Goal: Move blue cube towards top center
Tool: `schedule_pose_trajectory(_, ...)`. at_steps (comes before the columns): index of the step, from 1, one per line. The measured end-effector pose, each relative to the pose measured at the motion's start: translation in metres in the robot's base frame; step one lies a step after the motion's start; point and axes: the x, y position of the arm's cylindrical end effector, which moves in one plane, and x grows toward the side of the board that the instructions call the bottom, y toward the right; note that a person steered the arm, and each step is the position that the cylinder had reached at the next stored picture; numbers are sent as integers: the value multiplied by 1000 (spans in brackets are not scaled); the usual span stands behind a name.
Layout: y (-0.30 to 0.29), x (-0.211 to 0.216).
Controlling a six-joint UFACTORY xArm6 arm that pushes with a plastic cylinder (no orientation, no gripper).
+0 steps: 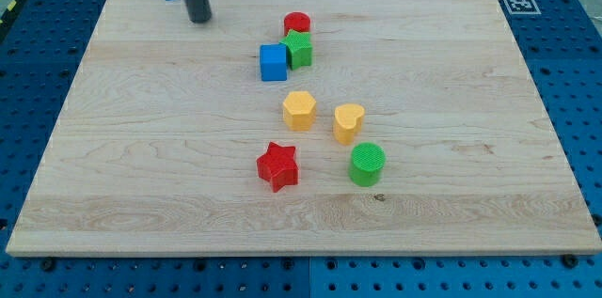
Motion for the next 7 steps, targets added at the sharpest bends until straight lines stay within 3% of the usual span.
schedule_pose_trajectory(1, 20, 36)
schedule_pose_trajectory(4, 13, 49)
schedule_pose_trajectory(7, 31, 134)
